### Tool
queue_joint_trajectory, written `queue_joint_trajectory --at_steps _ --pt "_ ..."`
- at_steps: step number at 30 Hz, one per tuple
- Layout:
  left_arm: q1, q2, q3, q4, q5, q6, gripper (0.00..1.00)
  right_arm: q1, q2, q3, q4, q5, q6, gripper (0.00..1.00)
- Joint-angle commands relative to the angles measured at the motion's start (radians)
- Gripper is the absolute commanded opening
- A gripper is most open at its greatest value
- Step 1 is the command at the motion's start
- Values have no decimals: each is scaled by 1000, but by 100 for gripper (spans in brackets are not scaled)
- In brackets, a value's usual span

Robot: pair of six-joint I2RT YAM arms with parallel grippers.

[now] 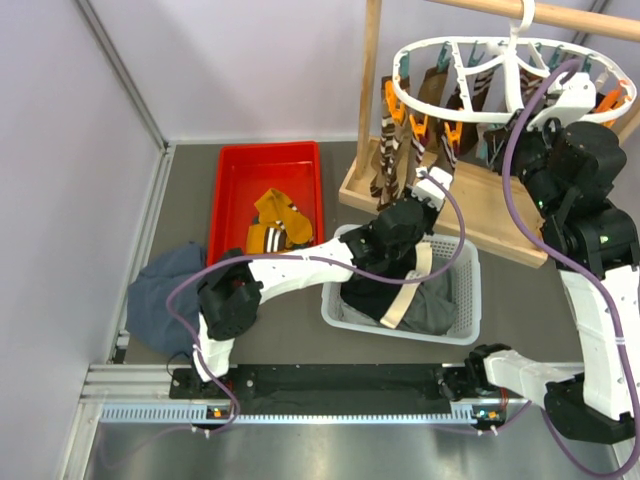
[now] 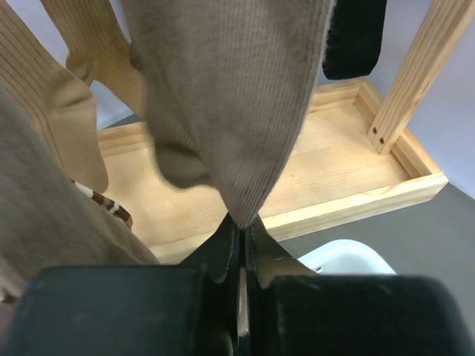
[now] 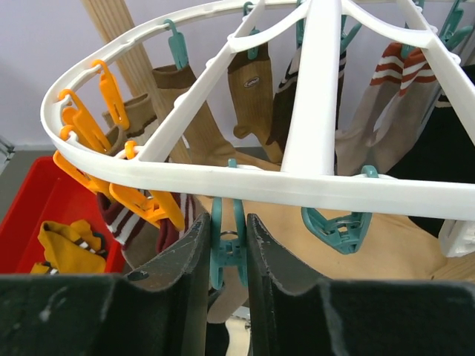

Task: Remove the socks clipped to the hanger

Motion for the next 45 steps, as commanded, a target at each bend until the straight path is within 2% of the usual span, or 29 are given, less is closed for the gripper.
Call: queue_joint_trajectory --at_steps 1,4,8,16,20,23,32,45 --pt "-16 -55 -15 65 -25 9 0 -8 -23 2 5 -3 1 23" --pt "-26 -123 -78 76 -5 -3 0 -8 -28 8 -14 -13 5 27" --pt "-46 -196 -136 79 38 -11 0 -9 -32 54 -104 -29 22 40" --pt "-97 -252 -176 67 56 -3 0 -8 -45 163 -209 -167 66 54" --pt "-106 -272 -191 67 71 -11 0 -8 -39 194 -200 -315 57 66" --pt "-111 -285 -203 71 102 -28 0 -8 -39 170 -143 -394 30 67" --pt "-112 -327 -222 59 197 -65 0 -8 -13 133 -43 -437 -22 65" --pt "-114 -332 -213 47 211 -62 0 -9 67 120 -75 -356 -61 64"
